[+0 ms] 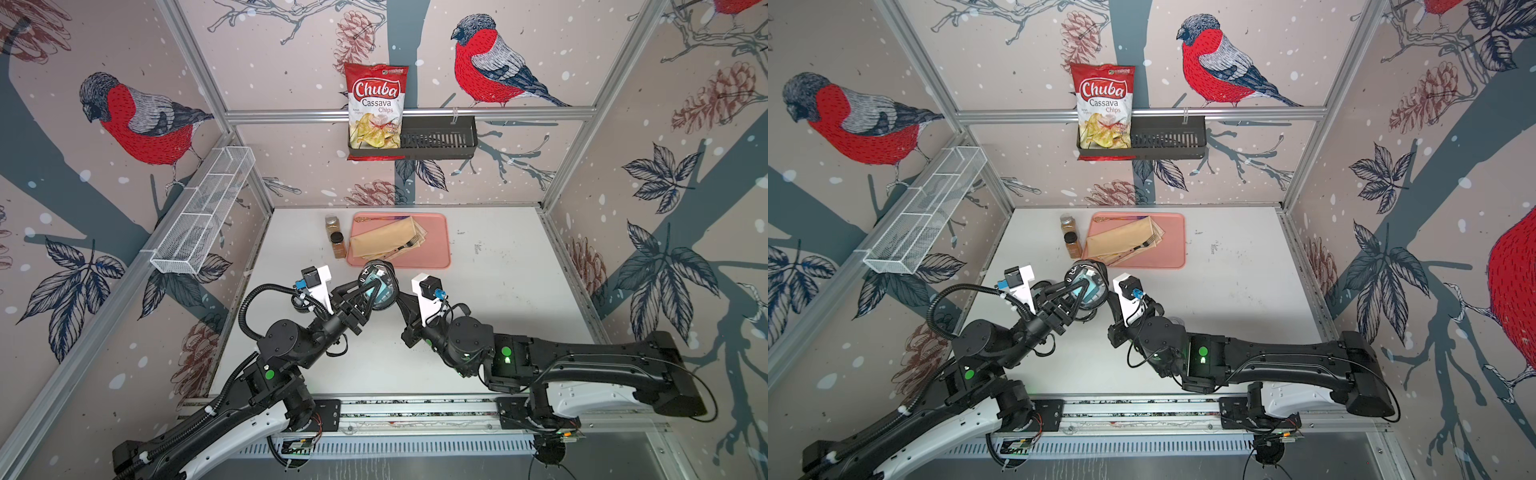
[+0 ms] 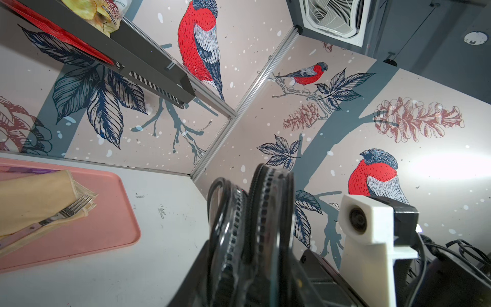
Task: Pack away charging kits
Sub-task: Zip the zipper on the storage bag.
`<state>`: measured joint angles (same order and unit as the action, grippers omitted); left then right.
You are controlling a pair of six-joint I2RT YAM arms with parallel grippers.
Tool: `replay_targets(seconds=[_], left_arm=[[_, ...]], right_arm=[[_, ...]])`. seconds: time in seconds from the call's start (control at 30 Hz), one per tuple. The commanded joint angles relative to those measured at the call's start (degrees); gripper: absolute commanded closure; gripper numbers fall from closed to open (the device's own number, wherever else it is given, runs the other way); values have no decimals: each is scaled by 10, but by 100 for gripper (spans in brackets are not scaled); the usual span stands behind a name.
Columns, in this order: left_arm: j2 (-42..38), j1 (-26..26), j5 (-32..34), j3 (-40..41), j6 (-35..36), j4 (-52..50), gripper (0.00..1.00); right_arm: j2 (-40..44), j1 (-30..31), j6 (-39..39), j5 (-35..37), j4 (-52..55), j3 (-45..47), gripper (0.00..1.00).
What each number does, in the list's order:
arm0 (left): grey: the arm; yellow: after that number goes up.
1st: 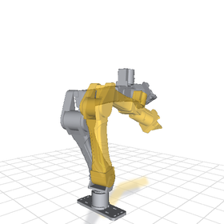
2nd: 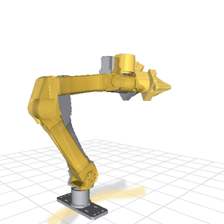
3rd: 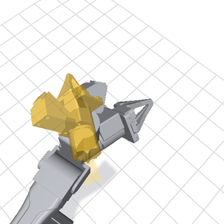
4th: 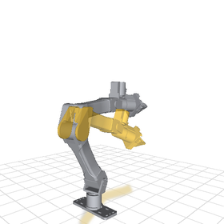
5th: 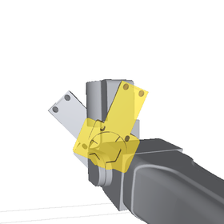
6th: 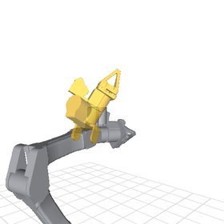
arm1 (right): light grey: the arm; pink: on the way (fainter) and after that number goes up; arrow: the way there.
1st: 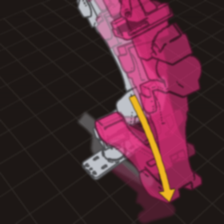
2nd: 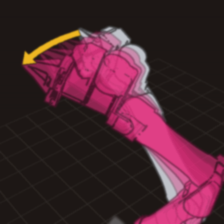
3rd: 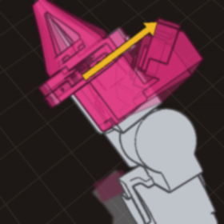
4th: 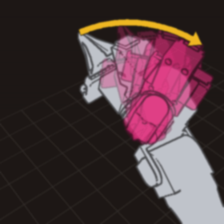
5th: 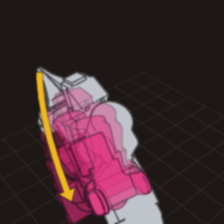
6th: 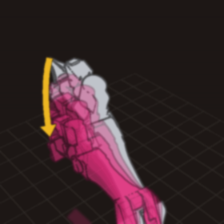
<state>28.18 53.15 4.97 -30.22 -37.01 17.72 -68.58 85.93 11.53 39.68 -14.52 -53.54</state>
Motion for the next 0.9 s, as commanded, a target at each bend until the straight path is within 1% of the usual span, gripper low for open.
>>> replay_targets(seconds=[0.0, 0.03, 0.13, 0.27, 0.47, 0.7, 0.73, 0.87], left_arm=[[-6, 0, -17, 10, 4, -3, 73], [-9, 0, -16, 12, 3, -1, 69], [-20, 0, -15, 20, 0, 3, 60], [-33, 0, -12, 31, -2, 14, 53], [-28, 0, -12, 30, -5, 22, 52], [-18, 0, 8, 18, -9, 21, 52], [-17, 0, 8, 16, -9, 21, 52], [-12, 0, 8, 12, -10, 20, 55]], right_arm=[[-4, 8, -15, 5, -39, -8, 100], [-5, 9, -14, 5, -41, -8, 100], [-5, 14, -18, 6, -47, -6, 100], [-6, 17, -19, 5, -53, -6, 100], [-18, 22, -13, -7, -64, -6, 100], [-30, 28, 10, -26, -71, 2, 100], [-44, 30, 13, -26, -71, 3, 100], [-54, 36, 18, -25, -73, 4, 100]])
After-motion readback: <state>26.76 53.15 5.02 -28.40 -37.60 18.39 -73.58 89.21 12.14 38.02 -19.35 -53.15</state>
